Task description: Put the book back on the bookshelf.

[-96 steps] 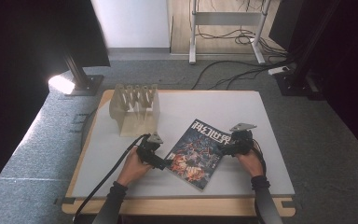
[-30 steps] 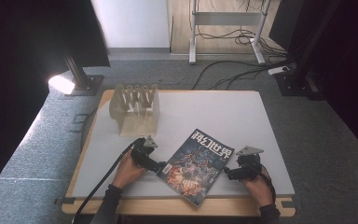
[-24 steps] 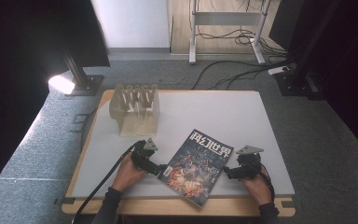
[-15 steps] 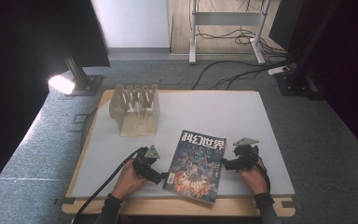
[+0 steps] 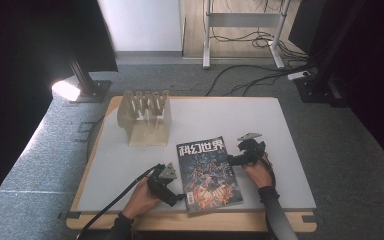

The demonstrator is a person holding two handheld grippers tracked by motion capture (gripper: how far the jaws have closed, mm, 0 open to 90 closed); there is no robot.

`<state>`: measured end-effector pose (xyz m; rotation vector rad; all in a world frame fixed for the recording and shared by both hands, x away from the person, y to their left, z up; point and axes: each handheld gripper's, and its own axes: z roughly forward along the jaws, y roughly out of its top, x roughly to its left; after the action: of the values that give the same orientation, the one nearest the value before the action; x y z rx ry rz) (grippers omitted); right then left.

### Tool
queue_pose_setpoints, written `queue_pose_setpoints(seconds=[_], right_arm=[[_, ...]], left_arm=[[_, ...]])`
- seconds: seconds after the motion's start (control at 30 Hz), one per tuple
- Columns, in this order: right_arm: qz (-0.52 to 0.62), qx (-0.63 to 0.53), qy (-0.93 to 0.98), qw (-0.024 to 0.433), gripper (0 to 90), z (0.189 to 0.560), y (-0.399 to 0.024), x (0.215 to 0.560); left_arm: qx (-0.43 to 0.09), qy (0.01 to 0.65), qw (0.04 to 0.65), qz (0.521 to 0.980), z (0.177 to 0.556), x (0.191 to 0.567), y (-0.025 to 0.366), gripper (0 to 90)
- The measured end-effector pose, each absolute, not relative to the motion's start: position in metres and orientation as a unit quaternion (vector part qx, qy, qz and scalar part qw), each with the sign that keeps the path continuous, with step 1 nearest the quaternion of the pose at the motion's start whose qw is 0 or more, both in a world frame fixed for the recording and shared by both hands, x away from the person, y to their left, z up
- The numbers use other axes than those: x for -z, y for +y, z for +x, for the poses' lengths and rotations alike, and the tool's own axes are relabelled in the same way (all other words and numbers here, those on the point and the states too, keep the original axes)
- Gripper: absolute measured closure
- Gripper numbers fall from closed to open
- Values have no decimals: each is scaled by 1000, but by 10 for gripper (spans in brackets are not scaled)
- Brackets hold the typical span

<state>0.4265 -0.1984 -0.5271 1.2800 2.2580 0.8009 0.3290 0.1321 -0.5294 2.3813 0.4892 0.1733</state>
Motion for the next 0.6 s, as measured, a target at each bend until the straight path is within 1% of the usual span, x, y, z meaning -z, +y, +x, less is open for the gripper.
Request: queue_pose_setpoints(seconds=[0.13, 0.2, 0.23, 0.3, 0.43, 0.53, 0.6], right_arm=[[461, -293, 811, 209, 8, 438, -187, 527], [460, -297, 810, 211, 8, 442, -182, 528], [456, -294, 813, 211, 10, 444, -182, 528], [450, -301, 818, 195, 29, 445, -185, 527], [452, -301, 817, 196, 39, 440, -196, 519], [454, -331, 809, 170, 67, 432, -201, 510], [449, -349, 809, 147, 102, 427, -201, 507]], left_arm=[[-61, 173, 346, 920, 326, 530, 125, 0], [-64, 177, 345, 919, 324, 529, 122, 0], [-64, 177, 346, 919, 324, 530, 122, 0], [-64, 178, 346, 919, 324, 530, 122, 0], [-63, 179, 346, 919, 324, 530, 123, 0], [-62, 184, 345, 918, 324, 530, 122, 0], [-63, 191, 344, 917, 324, 530, 122, 0]])
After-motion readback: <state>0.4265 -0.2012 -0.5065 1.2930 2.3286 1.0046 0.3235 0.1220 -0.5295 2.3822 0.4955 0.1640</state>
